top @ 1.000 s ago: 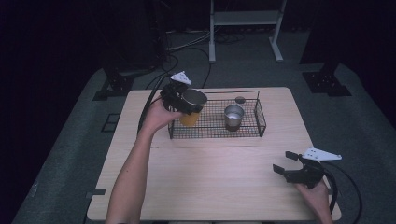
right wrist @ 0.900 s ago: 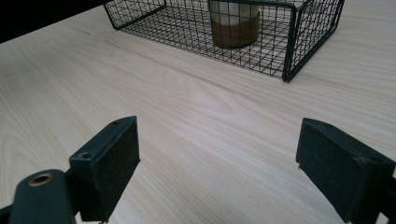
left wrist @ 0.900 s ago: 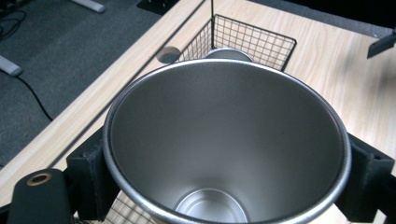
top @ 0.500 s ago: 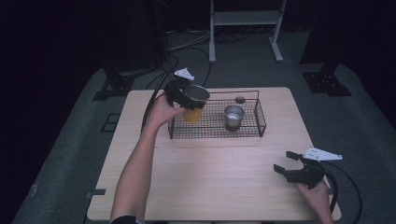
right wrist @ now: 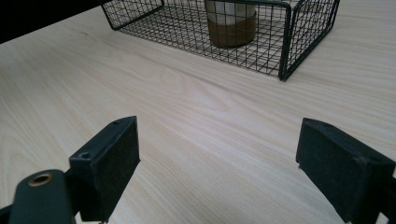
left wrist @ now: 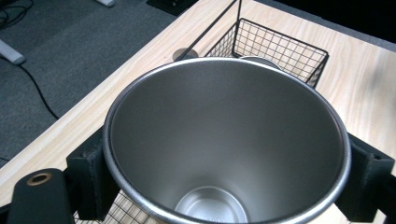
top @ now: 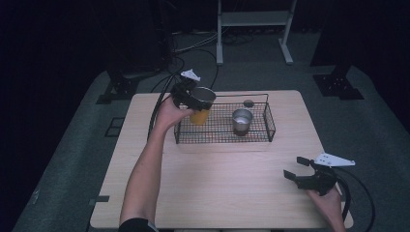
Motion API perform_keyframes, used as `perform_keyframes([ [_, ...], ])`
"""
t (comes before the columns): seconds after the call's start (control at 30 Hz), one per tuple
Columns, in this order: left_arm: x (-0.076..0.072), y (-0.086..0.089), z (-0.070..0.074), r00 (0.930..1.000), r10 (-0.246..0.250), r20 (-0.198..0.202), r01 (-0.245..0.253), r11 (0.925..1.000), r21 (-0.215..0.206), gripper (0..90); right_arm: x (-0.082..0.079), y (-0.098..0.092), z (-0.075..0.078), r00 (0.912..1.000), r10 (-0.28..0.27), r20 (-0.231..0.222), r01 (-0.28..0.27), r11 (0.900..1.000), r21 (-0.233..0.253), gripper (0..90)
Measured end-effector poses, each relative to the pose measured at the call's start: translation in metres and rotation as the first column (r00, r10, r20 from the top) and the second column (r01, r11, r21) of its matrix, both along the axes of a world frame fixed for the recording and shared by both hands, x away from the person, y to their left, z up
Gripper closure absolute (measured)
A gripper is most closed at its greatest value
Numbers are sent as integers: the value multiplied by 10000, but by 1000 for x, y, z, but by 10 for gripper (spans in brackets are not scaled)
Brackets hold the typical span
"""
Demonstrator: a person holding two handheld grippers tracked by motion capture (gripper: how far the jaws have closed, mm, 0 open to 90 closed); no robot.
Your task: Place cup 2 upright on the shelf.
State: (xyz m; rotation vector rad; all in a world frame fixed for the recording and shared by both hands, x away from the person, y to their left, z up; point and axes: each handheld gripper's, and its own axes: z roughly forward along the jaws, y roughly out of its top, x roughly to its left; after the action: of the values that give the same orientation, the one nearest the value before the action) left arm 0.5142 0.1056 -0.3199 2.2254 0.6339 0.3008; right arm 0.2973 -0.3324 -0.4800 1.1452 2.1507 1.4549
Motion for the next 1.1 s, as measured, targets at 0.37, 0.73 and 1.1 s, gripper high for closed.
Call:
perform_keyframes([
  [0.37, 12, -4, -11, 9991, 353, -228, -355, 9994, -63, 120, 0, -1, 0, 10000, 2, 15, -2, 10000, 19, 125],
  [0.73, 19, -11, -22, 9977, 606, -315, -609, 9981, -57, 120, 1, -1, 0, 10000, 59, 7, -59, 10000, 38, 125],
  [1.1, 26, -16, -35, 9951, 711, -689, -710, 9975, 41, 120, 1, -1, 0, 10000, 80, -16, -80, 9999, 109, 125],
])
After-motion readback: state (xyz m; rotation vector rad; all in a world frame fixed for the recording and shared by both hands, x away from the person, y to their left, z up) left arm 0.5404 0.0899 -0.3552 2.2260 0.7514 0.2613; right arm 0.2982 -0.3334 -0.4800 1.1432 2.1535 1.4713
